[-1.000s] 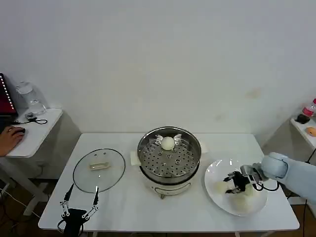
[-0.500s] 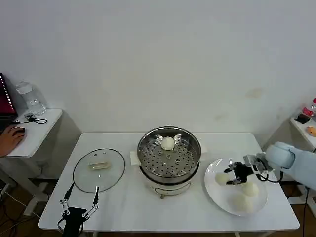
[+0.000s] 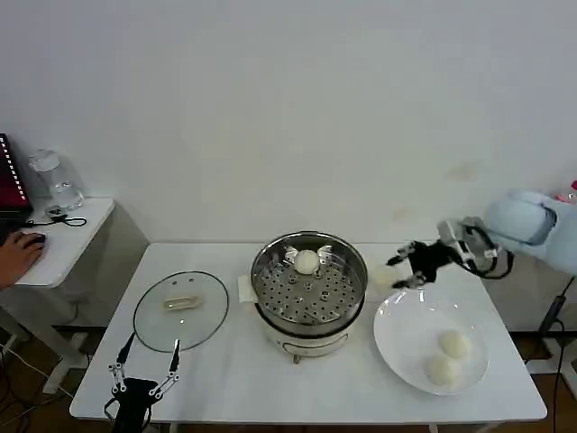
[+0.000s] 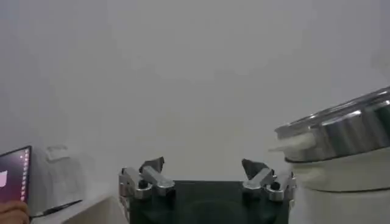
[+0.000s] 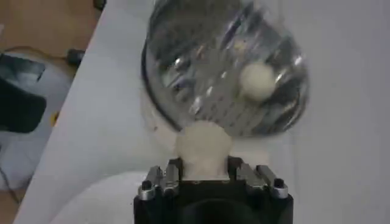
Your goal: Take steamed baozi put them in steamer then cover it.
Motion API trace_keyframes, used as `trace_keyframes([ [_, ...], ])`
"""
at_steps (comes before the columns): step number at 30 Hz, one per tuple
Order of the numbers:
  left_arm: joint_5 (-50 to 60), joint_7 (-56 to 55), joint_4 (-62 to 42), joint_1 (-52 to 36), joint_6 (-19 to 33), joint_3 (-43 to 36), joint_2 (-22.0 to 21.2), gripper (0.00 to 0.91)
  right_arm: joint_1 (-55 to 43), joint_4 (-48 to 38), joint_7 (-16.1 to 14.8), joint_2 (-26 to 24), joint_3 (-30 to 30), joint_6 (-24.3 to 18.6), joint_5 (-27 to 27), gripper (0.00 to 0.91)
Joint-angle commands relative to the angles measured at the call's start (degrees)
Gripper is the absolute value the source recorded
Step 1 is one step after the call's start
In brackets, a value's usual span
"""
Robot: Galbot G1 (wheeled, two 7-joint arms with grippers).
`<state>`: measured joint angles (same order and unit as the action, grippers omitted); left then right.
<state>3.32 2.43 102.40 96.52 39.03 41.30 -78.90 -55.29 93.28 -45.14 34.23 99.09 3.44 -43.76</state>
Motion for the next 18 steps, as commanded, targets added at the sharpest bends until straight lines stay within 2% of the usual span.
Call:
trace_keyframes([
  [1,-0.1,0.0,-0.5,-0.4,0.1,0.1,0.0,0.907,-1.7,-0.3,2.9,13.1,1.2,4.7,-8.2,0.494],
  [4,-0.6,-0.1,-0.8,-0.7,0.2,0.4,-0.2,0.907,3.4,-2.3,5.5,18.5,0.7,6.9,-10.7,0.494],
  [7,-0.8,-0.2,-0.9,-0.7,0.3,0.5,-0.4,0.907,7.0,-5.6,6.7,23.1,-0.9,8.6,-12.2,0.494],
  [11,-1.2,-0.1,-0.6,-0.6,0.4,0.8,-0.4,0.907,9.9,-9.1,8.0,26.6,-1.2,9.6,-13.9,0.494],
  [13,-1.4,-0.1,-0.6,-0.7,0.3,1.1,-0.4,0.907,12.2,-10.9,9.6,28.6,-2.6,10.4,-15.3,0.494],
  [18,-1.4,0.0,-0.5,-1.1,0.2,1.0,-0.3,0.907,15.6,-13.2,11.4,30.9,-4.4,12.0,-16.5,0.494],
])
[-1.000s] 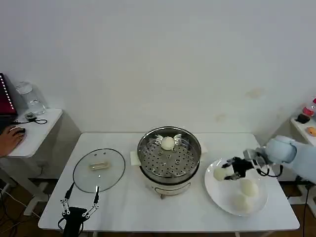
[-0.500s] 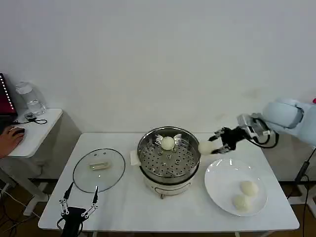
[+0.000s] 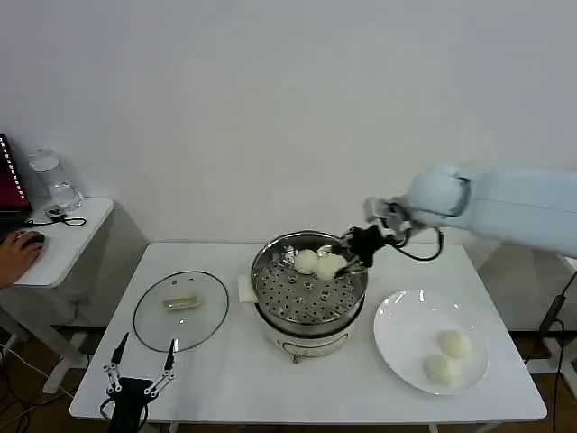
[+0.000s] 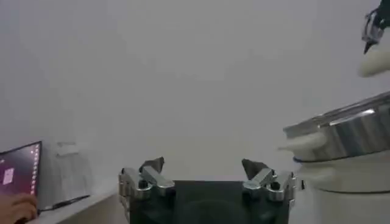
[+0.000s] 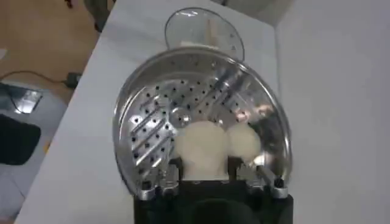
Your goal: Take steamed baozi put them in steamer then cover it.
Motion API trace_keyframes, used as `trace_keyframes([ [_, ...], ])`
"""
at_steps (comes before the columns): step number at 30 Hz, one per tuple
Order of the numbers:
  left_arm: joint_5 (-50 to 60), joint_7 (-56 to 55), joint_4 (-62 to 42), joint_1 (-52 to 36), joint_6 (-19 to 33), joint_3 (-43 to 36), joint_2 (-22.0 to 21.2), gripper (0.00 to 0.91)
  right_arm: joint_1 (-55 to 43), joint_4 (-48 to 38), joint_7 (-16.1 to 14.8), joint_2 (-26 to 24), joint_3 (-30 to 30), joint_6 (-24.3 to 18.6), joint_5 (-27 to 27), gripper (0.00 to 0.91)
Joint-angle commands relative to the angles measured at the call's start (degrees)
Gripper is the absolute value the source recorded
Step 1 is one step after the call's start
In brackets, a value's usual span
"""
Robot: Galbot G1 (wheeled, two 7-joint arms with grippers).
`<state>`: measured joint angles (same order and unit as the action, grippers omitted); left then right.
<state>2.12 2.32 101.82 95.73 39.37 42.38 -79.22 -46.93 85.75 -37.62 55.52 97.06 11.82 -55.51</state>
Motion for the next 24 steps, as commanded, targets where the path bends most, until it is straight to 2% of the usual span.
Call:
trace_keyframes([
  [1,-0.1,0.1,0.1,-0.4,-0.2,-0.1,0.0,0.907,7.9,-6.2,4.2,9.9,-2.5,3.7,-4.4,0.494],
  [22,-0.1,0.1,-0.2,-0.3,-0.1,-0.4,0.1,0.907,11.5,-10.5,5.8,12.4,-4.0,4.4,-3.6,0.504],
  [23,-0.1,0.1,-0.2,-0.3,-0.1,-0.4,0.1,0.907,11.5,-10.4,5.8,12.3,-4.0,4.4,-3.7,0.524],
  [24,-0.1,0.1,-0.2,-0.2,-0.1,-0.4,0.0,0.907,11.6,-10.2,5.8,12.2,-3.9,4.5,-3.8,0.584],
])
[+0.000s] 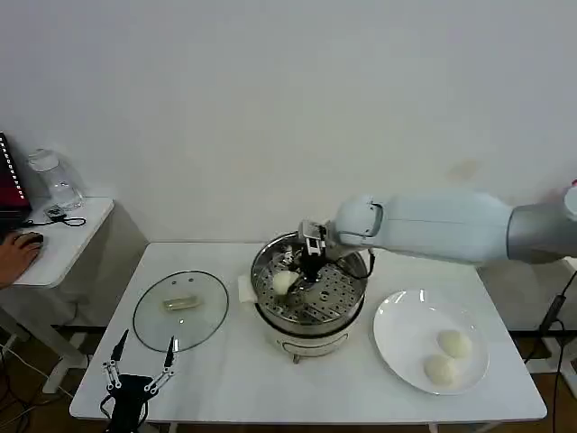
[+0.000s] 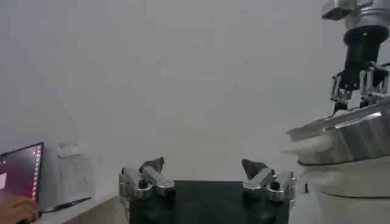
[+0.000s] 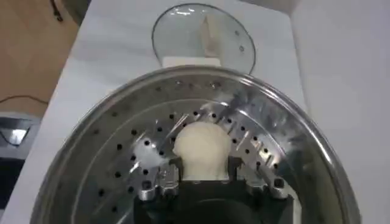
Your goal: Take steamed baozi put them in steamer then cover it.
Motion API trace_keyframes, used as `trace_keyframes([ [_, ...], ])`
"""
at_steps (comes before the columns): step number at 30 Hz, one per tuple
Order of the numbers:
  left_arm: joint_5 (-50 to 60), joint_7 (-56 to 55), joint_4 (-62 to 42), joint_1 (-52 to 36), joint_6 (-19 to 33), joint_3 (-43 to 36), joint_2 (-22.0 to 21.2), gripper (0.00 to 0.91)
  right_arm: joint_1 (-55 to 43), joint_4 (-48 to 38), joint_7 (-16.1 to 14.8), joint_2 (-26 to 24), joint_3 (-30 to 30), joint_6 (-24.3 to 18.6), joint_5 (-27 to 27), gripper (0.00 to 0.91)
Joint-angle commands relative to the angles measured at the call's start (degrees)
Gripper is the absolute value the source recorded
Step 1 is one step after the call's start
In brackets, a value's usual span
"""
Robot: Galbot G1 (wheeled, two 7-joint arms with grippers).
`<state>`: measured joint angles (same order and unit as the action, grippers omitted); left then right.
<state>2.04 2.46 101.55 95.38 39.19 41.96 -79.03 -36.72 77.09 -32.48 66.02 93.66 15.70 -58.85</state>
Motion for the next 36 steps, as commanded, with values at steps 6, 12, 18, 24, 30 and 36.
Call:
trace_keyframes([
  [6,0.0,0.0,0.1,0.2,0.1,-0.1,-0.3,0.907,1.6,-0.4,0.8,0.7,-0.8,0.7,0.3,0.907],
  [12,0.2,0.0,0.3,0.4,0.2,-0.2,-0.5,0.907,0.3,0.2,0.2,-1.4,-2.0,0.4,0.4,0.907],
  [18,0.2,0.3,0.5,0.6,0.3,-0.5,-0.4,0.907,-4.6,5.8,-6.2,-11.1,-5.2,-2.2,4.8,0.907],
  [24,0.6,0.3,0.3,0.3,0.2,-0.9,-0.2,0.907,-12.5,11.4,-17.2,-24.0,-3.2,-7.7,13.3,0.907],
  [30,1.3,0.5,0.3,0.1,0.2,-1.3,-0.1,0.907,-19.3,13.9,-27.7,-37.1,2.1,-14.9,23.1,0.907],
  [36,1.9,0.4,0.2,0.2,0.2,-1.5,-0.2,0.907,-20.8,17.5,-30.6,-44.2,8.1,-17.6,30.9,0.907],
])
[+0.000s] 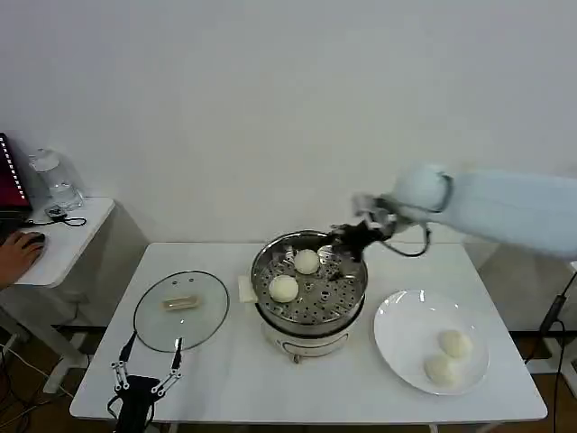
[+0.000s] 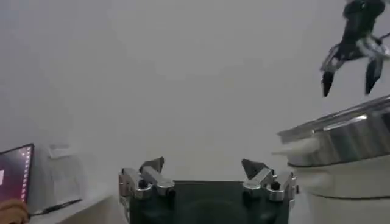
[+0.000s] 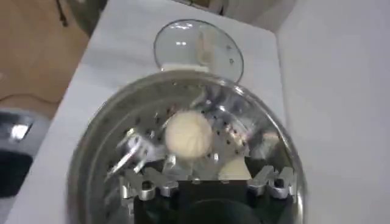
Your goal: Take steamed baozi put them in steamer then cover it.
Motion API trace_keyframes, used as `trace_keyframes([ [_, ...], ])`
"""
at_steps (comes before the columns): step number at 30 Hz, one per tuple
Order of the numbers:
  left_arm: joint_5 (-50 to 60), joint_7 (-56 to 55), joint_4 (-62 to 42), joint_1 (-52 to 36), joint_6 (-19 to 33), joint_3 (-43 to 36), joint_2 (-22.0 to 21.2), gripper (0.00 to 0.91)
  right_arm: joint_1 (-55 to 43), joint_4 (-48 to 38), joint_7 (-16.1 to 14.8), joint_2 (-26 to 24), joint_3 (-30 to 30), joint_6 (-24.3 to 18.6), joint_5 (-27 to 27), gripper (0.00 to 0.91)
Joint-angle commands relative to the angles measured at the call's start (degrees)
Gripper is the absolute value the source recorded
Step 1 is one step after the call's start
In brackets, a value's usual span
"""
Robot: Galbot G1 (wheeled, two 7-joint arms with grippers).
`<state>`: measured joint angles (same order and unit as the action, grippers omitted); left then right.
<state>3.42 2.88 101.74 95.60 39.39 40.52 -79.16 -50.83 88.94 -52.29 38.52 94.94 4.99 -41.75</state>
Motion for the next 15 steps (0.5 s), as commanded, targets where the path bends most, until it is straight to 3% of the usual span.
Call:
trace_keyframes([
  [1,0.5,0.0,0.1,0.0,-0.1,0.0,-0.1,0.907,-5.1,5.5,-10.7,-17.4,6.8,-7.4,16.0,0.907],
  [3,0.6,-0.1,0.2,0.0,-0.1,0.1,-0.2,0.907,-2.7,5.1,-10.6,-18.4,6.2,-7.6,17.3,0.907],
  [9,0.3,-0.1,-0.1,0.2,0.0,0.9,-0.3,0.907,18.4,1.8,-8.2,-22.6,-7.9,-8.5,26.4,0.907],
  [13,0.0,0.3,0.8,0.7,0.0,1.2,-0.2,0.907,43.3,-0.5,-8.2,-24.7,-30.3,-8.3,32.0,0.907],
  [15,-0.1,0.4,1.2,0.7,-0.1,1.3,-0.1,0.907,50.2,-0.9,-8.1,-24.8,-35.7,-8.3,33.0,0.907],
])
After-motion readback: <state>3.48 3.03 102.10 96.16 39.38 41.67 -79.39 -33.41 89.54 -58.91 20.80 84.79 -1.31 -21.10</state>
